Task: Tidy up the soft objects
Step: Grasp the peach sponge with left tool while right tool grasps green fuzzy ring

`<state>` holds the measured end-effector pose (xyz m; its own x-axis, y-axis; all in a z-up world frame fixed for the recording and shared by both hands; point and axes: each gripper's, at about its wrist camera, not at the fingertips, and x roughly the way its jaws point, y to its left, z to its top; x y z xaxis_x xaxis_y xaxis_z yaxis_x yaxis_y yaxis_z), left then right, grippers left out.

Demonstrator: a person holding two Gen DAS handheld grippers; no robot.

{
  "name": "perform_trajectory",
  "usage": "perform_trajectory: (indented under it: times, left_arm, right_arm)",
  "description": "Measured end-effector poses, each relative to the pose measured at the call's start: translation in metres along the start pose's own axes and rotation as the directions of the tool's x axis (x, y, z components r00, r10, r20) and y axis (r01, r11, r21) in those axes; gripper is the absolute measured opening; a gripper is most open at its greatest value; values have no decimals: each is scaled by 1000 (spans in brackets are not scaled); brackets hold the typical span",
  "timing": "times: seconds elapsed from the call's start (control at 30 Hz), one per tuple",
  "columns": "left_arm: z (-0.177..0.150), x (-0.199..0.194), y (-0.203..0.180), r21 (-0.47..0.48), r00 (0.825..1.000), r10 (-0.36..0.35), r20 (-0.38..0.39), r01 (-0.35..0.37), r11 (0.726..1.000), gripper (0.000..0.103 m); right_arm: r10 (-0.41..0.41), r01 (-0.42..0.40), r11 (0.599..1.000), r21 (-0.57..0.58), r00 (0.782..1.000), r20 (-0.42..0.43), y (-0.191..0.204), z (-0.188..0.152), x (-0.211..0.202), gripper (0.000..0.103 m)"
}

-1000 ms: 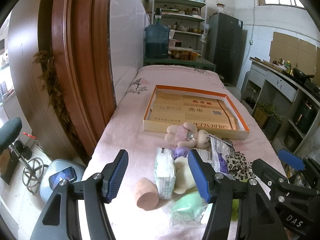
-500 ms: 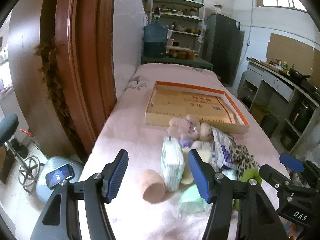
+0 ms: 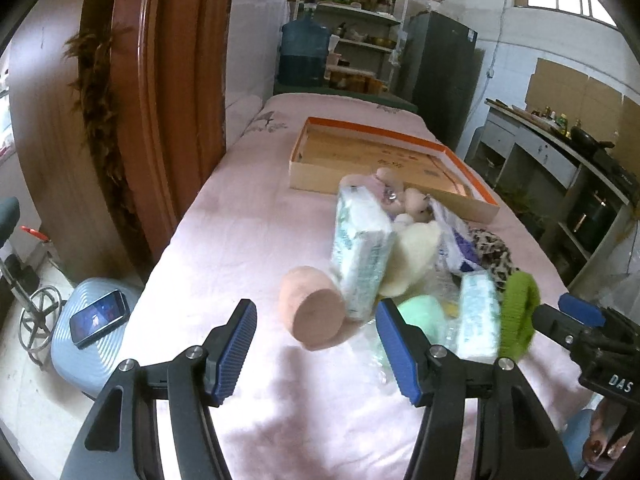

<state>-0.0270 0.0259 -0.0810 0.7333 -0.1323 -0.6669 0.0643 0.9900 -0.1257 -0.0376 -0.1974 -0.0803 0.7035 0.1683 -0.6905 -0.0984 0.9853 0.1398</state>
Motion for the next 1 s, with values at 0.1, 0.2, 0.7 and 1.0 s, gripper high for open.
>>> perform_trajectory:
  times: [0.1, 0.2, 0.7, 1.0]
  left_arm:
    - [5, 8, 7, -6, 1000, 8, -4, -8, 1000, 59]
    - [9, 17, 12, -4, 1000, 9, -10, -9, 1000, 59]
    - [10, 47, 15, 24, 996, -65, -65, 66, 998, 39]
    - [8, 37, 17, 1, 996, -81, -47, 81, 997, 38]
  right_arm:
    - [11, -11, 1000, 3, 1000, -7, 0, 0, 2, 79]
    - [17, -17, 1000, 4, 1000, -14, 1, 1, 6, 80]
    - [92, -85, 994, 66, 991, -102, -5, -3, 30, 22]
    - [88, -83, 994, 65, 994, -71, -7, -1, 22, 16]
